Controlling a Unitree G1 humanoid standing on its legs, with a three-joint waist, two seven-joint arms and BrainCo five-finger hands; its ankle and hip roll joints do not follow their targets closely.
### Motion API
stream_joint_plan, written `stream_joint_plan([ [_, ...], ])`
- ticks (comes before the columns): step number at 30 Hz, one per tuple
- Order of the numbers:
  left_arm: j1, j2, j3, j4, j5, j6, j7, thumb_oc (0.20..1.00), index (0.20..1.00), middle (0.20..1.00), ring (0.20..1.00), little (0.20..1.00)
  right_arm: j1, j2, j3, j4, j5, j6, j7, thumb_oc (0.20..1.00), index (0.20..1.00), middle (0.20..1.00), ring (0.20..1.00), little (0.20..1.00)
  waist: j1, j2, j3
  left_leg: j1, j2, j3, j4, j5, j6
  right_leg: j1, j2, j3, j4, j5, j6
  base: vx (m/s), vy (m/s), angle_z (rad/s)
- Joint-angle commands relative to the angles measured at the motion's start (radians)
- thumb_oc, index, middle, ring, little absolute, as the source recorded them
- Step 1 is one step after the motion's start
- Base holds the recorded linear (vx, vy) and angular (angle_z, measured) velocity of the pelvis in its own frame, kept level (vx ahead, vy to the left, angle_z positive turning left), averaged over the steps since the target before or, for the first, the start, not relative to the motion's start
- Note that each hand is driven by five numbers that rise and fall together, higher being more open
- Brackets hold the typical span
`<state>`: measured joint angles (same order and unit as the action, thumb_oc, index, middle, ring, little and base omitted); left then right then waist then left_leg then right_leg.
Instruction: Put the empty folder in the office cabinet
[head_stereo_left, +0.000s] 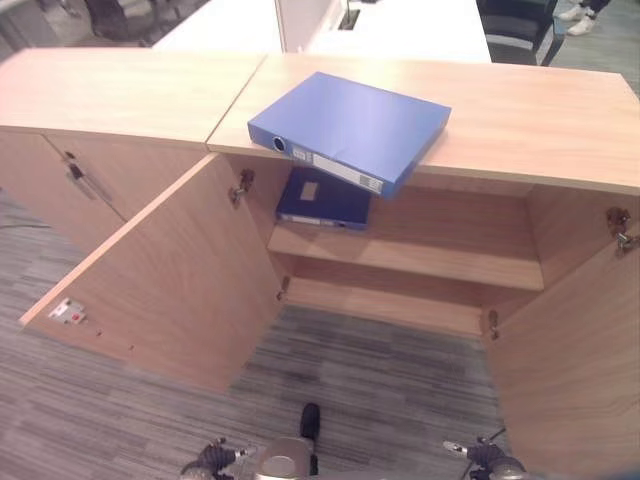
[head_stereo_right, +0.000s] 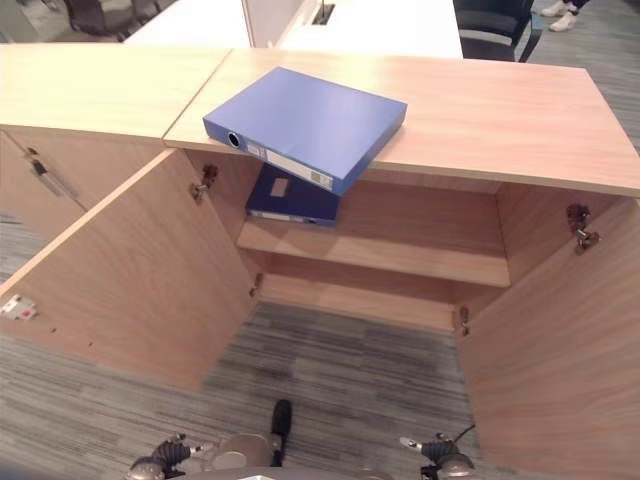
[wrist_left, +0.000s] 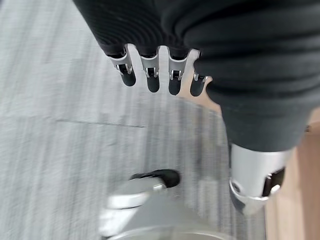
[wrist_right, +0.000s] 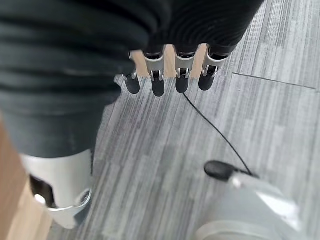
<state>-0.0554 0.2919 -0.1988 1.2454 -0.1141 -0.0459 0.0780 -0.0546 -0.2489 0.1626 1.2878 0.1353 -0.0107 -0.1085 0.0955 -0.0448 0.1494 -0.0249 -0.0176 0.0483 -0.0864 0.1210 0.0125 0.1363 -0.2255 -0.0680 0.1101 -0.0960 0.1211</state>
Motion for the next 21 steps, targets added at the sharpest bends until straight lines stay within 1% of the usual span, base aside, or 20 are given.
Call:
stream_joint_plan([
  [1, -0.054, 0.004, 0.011, -0.008, 0.022, -0.018, 0.011, 1.000, 1.000, 1.000, 1.000, 1.000, -0.024, -0.055, 0.033, -0.025, -0.013, 0.002, -0.004, 1.000, 1.000, 1.000, 1.000, 1.000, 0.011, 0.012, -0.002, -0.075, 0.053, -0.076, 0.074, -0.078, -0.044, 0.005, -0.011, 0.008, -0.026, 0.032, 0.079, 0.08, 0.243, -0.25],
  [3, -0.058, 0.009, 0.012, -0.011, 0.026, -0.017, 0.012, 1.000, 1.000, 1.000, 1.000, 1.000, -0.024, -0.048, 0.034, -0.026, -0.012, 0.003, -0.003, 1.000, 1.000, 1.000, 1.000, 1.000, 0.010, 0.004, -0.002, -0.073, 0.042, -0.070, 0.077, -0.090, -0.032, -0.016, -0.019, 0.012, 0.007, 0.062, 0.091, 0.05, 0.141, -0.02],
  [4, -0.058, 0.010, 0.012, -0.010, 0.026, -0.017, 0.012, 1.000, 1.000, 1.000, 1.000, 1.000, -0.024, -0.048, 0.034, -0.025, -0.012, 0.003, -0.003, 1.000, 1.000, 1.000, 1.000, 1.000, 0.011, 0.004, -0.002, -0.074, 0.041, -0.069, 0.078, -0.091, -0.032, -0.017, -0.019, 0.013, 0.008, 0.062, 0.092, 0.04, 0.126, -0.01],
  [7, -0.062, 0.020, 0.013, -0.014, 0.028, -0.014, 0.013, 1.000, 1.000, 1.000, 1.000, 1.000, -0.022, -0.040, 0.032, -0.026, -0.005, 0.002, -0.001, 1.000, 1.000, 1.000, 1.000, 1.000, 0.006, -0.001, 0.010, -0.067, 0.028, -0.066, 0.083, -0.108, -0.010, -0.063, -0.019, 0.021, 0.108, 0.110, 0.102, 0.03, 0.172, 0.00],
  [8, -0.066, 0.029, 0.019, -0.016, 0.024, -0.011, 0.014, 1.000, 1.000, 1.000, 1.000, 1.000, -0.025, -0.037, 0.031, -0.023, -0.005, 0.006, -0.001, 1.000, 1.000, 1.000, 1.000, 1.000, 0.000, -0.001, 0.030, -0.052, 0.023, -0.064, 0.084, -0.120, 0.005, -0.098, -0.021, 0.016, 0.186, 0.169, 0.102, 0.02, 0.216, 0.00],
  [10, -0.067, 0.034, 0.023, -0.021, 0.017, -0.010, 0.015, 1.000, 1.000, 1.000, 1.000, 1.000, -0.025, -0.032, 0.032, -0.021, -0.006, 0.006, -0.004, 1.000, 1.000, 1.000, 1.000, 1.000, -0.001, 0.009, 0.045, -0.036, 0.025, -0.053, 0.083, -0.128, 0.016, -0.123, -0.025, -0.019, 0.245, 0.200, 0.108, 0.02, 0.134, -0.06],
  [11, -0.067, 0.034, 0.023, -0.021, 0.017, -0.010, 0.015, 1.000, 1.000, 1.000, 1.000, 1.000, -0.025, -0.032, 0.033, -0.021, -0.006, 0.006, -0.004, 1.000, 1.000, 1.000, 1.000, 1.000, -0.001, 0.009, 0.046, -0.036, 0.025, -0.053, 0.083, -0.128, 0.017, -0.123, -0.025, -0.019, 0.246, 0.200, 0.109, 0.03, 0.093, -0.11],
  [12, -0.068, 0.037, 0.024, -0.021, 0.015, -0.011, 0.015, 1.000, 1.000, 1.000, 1.000, 1.000, -0.023, -0.031, 0.031, -0.021, -0.008, 0.004, -0.006, 1.000, 1.000, 1.000, 1.000, 1.000, -0.001, 0.018, 0.053, -0.026, 0.027, -0.049, 0.082, -0.133, 0.019, -0.133, -0.029, -0.046, 0.272, 0.205, 0.110, 0.04, 0.108, -0.13],
  [14, -0.062, 0.036, 0.023, -0.018, 0.017, -0.011, 0.010, 1.000, 1.000, 1.000, 1.000, 1.000, -0.016, -0.029, 0.028, -0.018, -0.012, 0.003, -0.007, 1.000, 1.000, 1.000, 1.000, 1.000, -0.007, 0.030, 0.056, 0.005, 0.027, -0.045, 0.070, -0.143, 0.025, -0.159, -0.028, -0.083, 0.306, 0.197, 0.107, 0.12, 0.159, -0.19],
  [15, -0.060, 0.038, 0.022, -0.014, 0.024, -0.014, 0.011, 1.000, 1.000, 1.000, 1.000, 1.000, -0.010, -0.028, 0.026, -0.020, -0.009, 0.000, -0.008, 1.000, 1.000, 1.000, 1.000, 1.000, -0.022, 0.041, 0.060, 0.033, 0.025, -0.054, 0.052, -0.146, 0.023, -0.194, 0.001, -0.091, 0.262, 0.139, 0.081, 0.25, 0.108, -0.25],
  [16, -0.064, 0.033, 0.013, -0.005, 0.034, -0.017, 0.010, 1.000, 1.000, 1.000, 1.000, 1.000, -0.005, -0.029, 0.028, -0.017, -0.003, -0.003, -0.009, 1.000, 1.000, 1.000, 1.000, 1.000, -0.035, 0.043, 0.064, 0.059, 0.020, -0.059, 0.040, -0.156, 0.015, -0.195, 0.021, -0.095, 0.156, 0.079, 0.058, 0.27, 0.051, -0.20],
  [17, -0.065, 0.029, 0.007, -0.003, 0.036, -0.018, 0.010, 1.000, 1.000, 1.000, 1.000, 1.000, -0.006, -0.029, 0.029, -0.018, -0.001, -0.003, -0.011, 1.000, 1.000, 1.000, 1.000, 1.000, -0.044, 0.039, 0.067, 0.073, 0.015, -0.065, 0.033, -0.163, 0.011, -0.205, 0.025, -0.090, 0.103, 0.084, 0.054, 0.21, -0.032, -0.06],
  [19, -0.071, 0.027, 0.002, -0.002, 0.035, -0.021, 0.012, 1.000, 1.000, 1.000, 1.000, 1.000, -0.009, -0.031, 0.033, -0.018, 0.001, -0.004, -0.012, 1.000, 1.000, 1.000, 1.000, 1.000, -0.058, 0.040, 0.079, 0.089, 0.013, -0.074, 0.034, -0.174, 0.007, -0.223, 0.034, -0.069, 0.054, 0.101, 0.055, 0.11, -0.027, 0.18],
  [21, -0.070, 0.021, 0.001, -0.005, 0.043, -0.024, 0.013, 1.000, 1.000, 1.000, 1.000, 1.000, 0.002, -0.035, 0.032, -0.017, 0.000, -0.004, -0.012, 1.000, 1.000, 1.000, 1.000, 1.000, -0.067, 0.029, 0.072, 0.094, 0.000, -0.086, 0.040, -0.183, 0.005, -0.193, 0.038, -0.021, -0.010, 0.112, 0.059, 0.08, -0.052, 0.46],
])
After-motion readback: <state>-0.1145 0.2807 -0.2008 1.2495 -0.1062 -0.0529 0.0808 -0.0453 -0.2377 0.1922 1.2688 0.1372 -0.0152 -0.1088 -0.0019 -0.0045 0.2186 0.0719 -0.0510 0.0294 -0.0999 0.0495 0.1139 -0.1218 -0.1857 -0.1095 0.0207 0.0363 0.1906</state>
